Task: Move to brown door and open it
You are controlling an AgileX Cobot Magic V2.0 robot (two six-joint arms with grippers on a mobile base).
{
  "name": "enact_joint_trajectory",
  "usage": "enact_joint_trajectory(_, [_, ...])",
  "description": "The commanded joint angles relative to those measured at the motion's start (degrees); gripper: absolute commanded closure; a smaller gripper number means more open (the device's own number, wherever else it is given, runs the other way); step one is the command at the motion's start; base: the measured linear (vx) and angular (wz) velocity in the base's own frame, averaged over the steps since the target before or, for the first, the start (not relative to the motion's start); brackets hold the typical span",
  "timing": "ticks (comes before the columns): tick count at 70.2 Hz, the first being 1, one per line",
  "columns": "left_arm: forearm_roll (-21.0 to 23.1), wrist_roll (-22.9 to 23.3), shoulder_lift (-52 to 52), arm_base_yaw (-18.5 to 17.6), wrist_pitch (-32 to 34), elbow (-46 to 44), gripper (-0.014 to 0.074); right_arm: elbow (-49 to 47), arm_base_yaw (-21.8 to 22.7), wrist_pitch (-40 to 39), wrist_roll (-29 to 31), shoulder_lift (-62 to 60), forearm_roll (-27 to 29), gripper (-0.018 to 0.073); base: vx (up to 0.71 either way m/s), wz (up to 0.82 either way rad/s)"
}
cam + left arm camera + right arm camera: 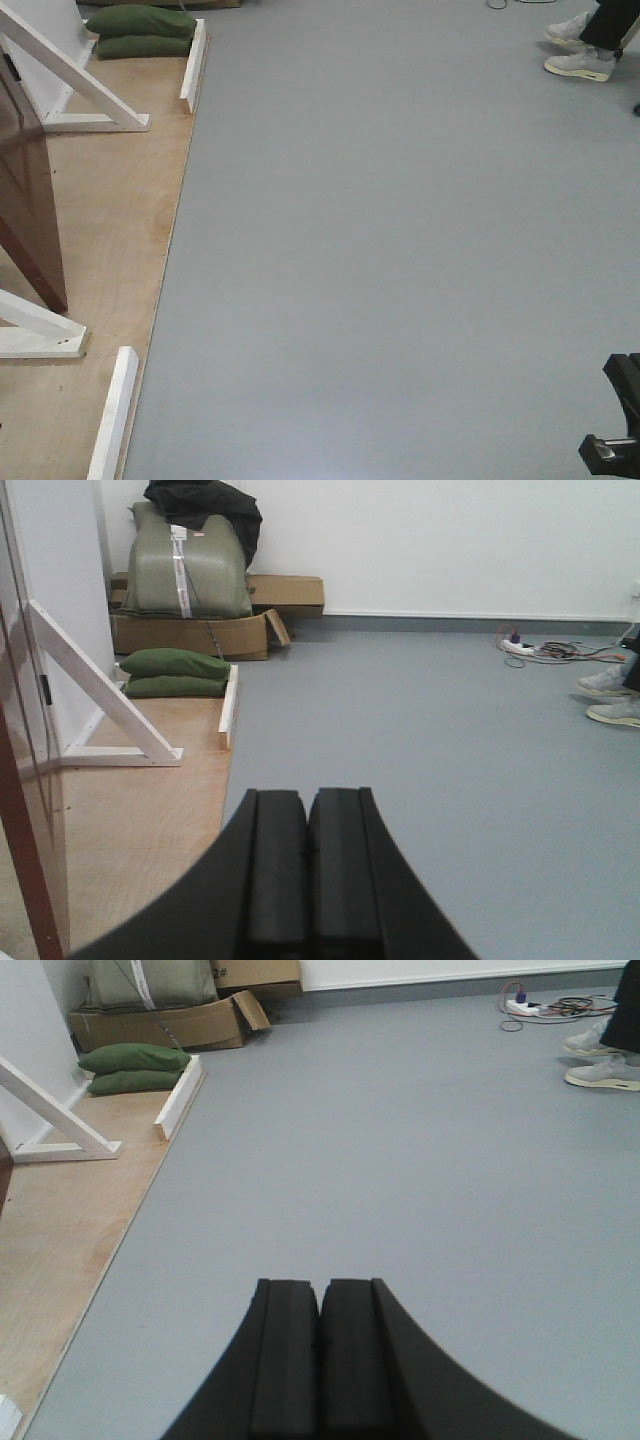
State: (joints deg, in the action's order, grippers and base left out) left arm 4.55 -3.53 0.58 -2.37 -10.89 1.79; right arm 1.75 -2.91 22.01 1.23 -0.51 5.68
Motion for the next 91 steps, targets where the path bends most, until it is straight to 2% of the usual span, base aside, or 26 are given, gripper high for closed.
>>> enact_joint_trajectory(1, [0.0, 0.4, 1.5, -0.2, 4.6, 1.2, 0.0580, 0.1, 0.1, -4.6, 0.7, -0.9, -0.4, 0.0559, 0.19, 0.16])
enact_joint_trajectory(55, [0.0, 0.4, 1.5, -0.2, 4.6, 1.2, 0.0580, 0.1, 0.1, -4.7, 0.7, -0.9, -0.4, 0.0559, 0.26, 0.24])
enact_joint_trajectory(91, [0.0, 0.4, 1.5, -0.2, 4.6, 1.2, 0.0580, 0.1, 0.1, -4.7, 0.7, -0.9, -0.4, 0.0559, 0.36, 0.06])
